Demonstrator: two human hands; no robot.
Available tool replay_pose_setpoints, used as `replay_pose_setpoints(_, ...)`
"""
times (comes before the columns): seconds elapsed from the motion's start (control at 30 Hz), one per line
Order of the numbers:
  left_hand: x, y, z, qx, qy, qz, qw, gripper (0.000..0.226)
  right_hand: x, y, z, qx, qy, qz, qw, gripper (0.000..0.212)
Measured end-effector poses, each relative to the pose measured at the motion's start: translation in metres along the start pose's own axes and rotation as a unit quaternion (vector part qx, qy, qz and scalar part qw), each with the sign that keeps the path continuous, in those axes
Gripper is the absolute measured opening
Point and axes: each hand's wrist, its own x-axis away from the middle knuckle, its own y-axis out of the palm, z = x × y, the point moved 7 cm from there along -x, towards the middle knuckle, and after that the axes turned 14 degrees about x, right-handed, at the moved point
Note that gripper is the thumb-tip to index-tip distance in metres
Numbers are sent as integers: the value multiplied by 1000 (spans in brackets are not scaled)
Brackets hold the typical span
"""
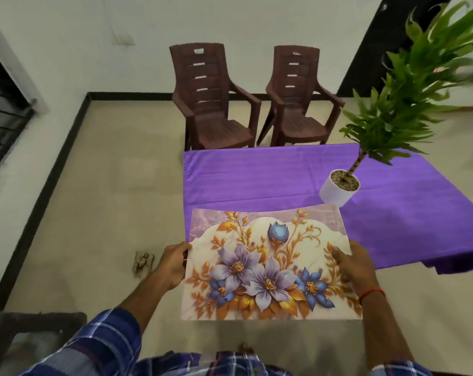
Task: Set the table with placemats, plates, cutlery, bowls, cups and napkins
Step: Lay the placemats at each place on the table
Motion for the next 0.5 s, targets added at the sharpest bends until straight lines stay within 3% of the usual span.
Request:
replay_pose_setpoints(0.23,-21,10,-26,20,15,27,999,15,-62,31,11,11,-24,-71,997,25)
replay_pose_setpoints(0.5,-33,7,-22,0,38,90,995,18,-88,49,19,90,-3,-52,995,26)
